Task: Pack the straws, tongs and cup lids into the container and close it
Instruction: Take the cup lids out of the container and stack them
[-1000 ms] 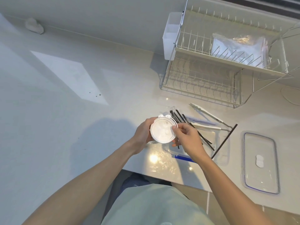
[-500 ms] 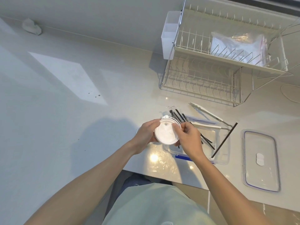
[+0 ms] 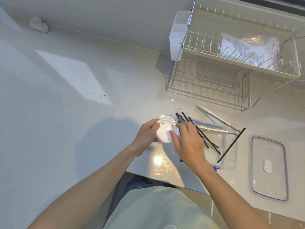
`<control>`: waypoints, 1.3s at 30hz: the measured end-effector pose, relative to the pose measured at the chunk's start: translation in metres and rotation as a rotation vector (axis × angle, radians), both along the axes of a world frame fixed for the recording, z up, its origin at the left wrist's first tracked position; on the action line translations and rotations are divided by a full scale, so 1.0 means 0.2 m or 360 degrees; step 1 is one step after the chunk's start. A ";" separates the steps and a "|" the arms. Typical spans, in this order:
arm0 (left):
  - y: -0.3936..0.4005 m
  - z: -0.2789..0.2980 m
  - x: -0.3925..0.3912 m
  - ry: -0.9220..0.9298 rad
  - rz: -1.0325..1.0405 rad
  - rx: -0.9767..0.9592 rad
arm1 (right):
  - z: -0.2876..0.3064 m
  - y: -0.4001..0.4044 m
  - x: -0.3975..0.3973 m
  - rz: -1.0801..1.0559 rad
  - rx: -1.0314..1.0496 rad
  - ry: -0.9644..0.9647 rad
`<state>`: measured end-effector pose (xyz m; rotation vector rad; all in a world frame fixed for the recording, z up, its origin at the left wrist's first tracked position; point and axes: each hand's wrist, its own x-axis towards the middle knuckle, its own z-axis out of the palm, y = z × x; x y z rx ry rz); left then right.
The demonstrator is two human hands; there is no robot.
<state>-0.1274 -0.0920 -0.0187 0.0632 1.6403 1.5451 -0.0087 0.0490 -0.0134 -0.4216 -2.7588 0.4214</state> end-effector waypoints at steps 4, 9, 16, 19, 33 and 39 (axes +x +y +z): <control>-0.04 0.02 -0.07 -0.0111 0.0140 0.0004 | 0.05 -0.10 -0.10 0.0360 0.0195 -0.0210; -0.09 0.09 -0.17 -0.0257 0.0283 0.0165 | 0.14 -0.16 -0.29 0.0074 -0.0451 -0.0227; -0.19 0.06 -0.27 -0.0122 0.0403 -0.0106 | 0.18 -0.11 -0.44 -0.0483 -0.2254 0.0046; -0.25 0.00 -0.24 -0.0248 0.0321 -0.0007 | 0.10 -0.15 -0.43 -0.0600 -0.2404 -0.0069; -0.30 -0.25 -0.06 0.0353 -0.0009 -0.0559 | -0.19 -0.37 -0.23 -0.0776 -0.1301 -0.0826; -0.25 -0.28 -0.05 0.0447 -0.0125 -0.0693 | -0.21 -0.38 -0.25 -0.0859 -0.1262 -0.0946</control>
